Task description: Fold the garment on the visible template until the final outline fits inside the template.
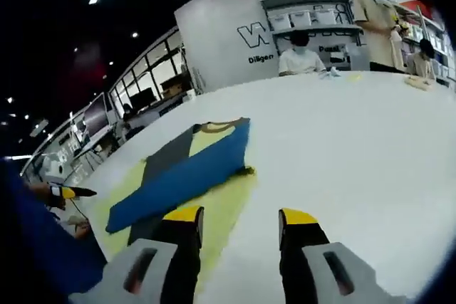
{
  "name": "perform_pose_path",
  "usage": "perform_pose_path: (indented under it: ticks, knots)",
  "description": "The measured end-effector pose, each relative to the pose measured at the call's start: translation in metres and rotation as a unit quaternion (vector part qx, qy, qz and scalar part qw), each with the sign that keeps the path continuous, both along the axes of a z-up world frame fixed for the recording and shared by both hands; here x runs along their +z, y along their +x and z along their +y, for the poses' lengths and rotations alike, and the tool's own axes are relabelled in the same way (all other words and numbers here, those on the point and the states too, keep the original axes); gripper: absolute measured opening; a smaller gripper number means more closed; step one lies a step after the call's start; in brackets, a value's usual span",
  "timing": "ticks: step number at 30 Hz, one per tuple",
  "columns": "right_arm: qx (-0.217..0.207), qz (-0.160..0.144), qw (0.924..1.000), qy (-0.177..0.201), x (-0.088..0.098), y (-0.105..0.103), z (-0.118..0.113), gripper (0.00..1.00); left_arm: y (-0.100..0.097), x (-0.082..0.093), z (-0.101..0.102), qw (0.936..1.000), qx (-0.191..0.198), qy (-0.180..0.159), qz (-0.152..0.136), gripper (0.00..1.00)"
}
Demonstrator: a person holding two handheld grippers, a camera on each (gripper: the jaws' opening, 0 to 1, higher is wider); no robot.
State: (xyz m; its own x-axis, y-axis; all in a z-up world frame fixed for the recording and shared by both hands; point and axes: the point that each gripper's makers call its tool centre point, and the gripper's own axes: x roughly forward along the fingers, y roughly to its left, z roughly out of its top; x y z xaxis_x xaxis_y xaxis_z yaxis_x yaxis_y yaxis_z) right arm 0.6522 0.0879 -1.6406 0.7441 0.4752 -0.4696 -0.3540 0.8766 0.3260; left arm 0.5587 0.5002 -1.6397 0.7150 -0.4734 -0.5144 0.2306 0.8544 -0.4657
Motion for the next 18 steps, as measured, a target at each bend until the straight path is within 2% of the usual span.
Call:
perform_pose_path:
  ticks: [3, 7, 9, 10, 12, 16, 18]
  knots:
    - [-0.004, 0.043, 0.9977, 0.053, -0.001, -0.026, 0.006, 0.47, 0.003, -0.003, -0.002, 0.9997, -0.017, -0.017, 0.005, 0.9]
    - [-0.015, 0.086, 0.9926, 0.085, -0.003, -0.052, 0.008, 0.45, 0.004, -0.001, -0.009, 0.9987, -0.028, -0.041, 0.012, 0.87]
    - [-0.016, 0.096, 0.9911, 0.091, -0.003, -0.058, 0.008, 0.45, 0.004, -0.001, -0.011, 0.9981, -0.035, -0.048, 0.015, 0.84]
    - [-0.01, 0.115, 0.9885, 0.098, -0.002, -0.071, 0.015, 0.45, 0.002, -0.002, -0.013, 0.9976, -0.041, -0.052, 0.022, 0.82]
    - [-0.002, 0.136, 0.9847, 0.109, -0.003, -0.082, 0.02, 0.45, 0.0, -0.002, -0.017, 0.9959, -0.054, -0.066, 0.033, 0.79]
    - [0.023, 0.167, 0.9771, 0.129, -0.006, -0.104, 0.029, 0.45, -0.006, 0.0, -0.024, 0.9928, -0.075, -0.082, 0.044, 0.79]
    - [0.041, 0.176, 0.9766, 0.117, -0.01, -0.115, 0.033, 0.45, -0.01, -0.001, -0.026, 0.9915, -0.087, -0.083, 0.049, 0.79]
